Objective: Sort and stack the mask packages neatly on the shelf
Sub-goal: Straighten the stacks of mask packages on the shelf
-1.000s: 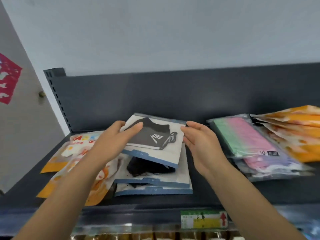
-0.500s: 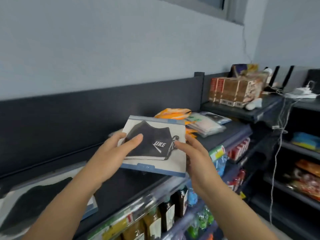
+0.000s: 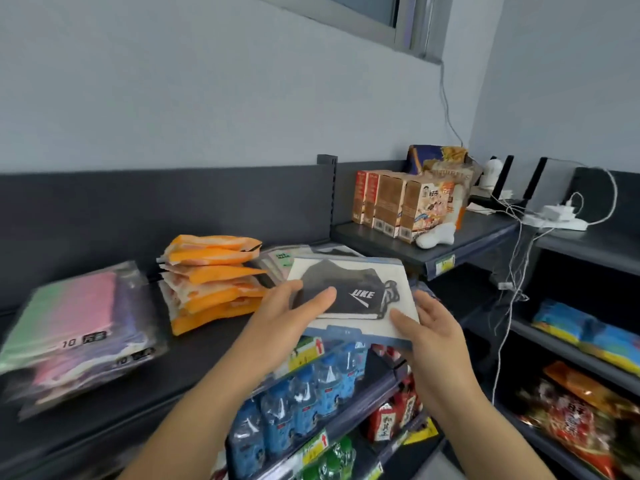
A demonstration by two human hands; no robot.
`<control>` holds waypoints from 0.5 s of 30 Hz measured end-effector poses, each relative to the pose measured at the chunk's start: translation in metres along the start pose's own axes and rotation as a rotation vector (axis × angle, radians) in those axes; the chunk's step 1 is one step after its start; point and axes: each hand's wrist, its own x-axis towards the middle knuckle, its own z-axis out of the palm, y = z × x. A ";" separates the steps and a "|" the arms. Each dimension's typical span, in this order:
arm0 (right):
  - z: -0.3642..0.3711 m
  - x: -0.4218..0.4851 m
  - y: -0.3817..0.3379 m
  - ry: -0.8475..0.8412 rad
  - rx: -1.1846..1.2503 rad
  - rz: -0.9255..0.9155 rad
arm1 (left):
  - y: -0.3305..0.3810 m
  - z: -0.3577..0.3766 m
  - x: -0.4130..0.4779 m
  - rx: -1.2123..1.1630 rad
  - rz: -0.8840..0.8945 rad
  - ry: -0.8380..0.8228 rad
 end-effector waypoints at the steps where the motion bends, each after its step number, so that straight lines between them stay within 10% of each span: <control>1: -0.009 0.012 -0.004 0.008 -0.027 0.002 | 0.003 0.012 0.008 0.001 -0.006 0.005; 15: -0.032 0.226 0.010 -0.008 -0.270 -0.046 | 0.014 0.061 0.170 0.120 -0.120 0.038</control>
